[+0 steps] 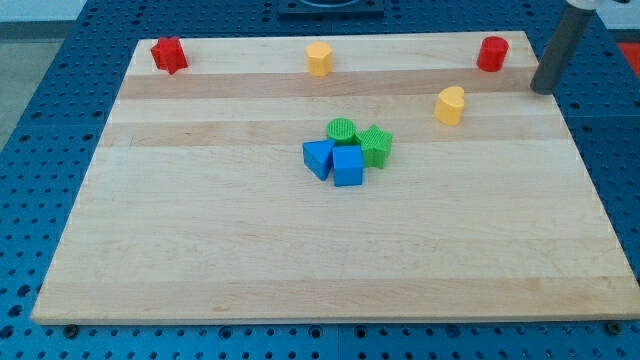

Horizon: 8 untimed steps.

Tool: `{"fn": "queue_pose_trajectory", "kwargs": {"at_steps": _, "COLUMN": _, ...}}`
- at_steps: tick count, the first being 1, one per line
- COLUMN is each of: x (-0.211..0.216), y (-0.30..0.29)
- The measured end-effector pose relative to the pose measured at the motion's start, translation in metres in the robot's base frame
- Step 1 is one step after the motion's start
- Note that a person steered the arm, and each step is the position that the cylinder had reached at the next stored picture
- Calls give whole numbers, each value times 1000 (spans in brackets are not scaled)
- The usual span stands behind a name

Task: Move the red circle towards the yellow heart

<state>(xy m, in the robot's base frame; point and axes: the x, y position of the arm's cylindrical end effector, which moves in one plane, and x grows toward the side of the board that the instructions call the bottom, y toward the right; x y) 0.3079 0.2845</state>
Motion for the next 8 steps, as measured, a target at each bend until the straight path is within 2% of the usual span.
{"fn": "queue_pose_trajectory", "kwargs": {"at_steps": 5, "x": -74, "y": 0}}
{"fn": "queue_pose_trajectory", "kwargs": {"at_steps": 8, "x": -76, "y": -6}}
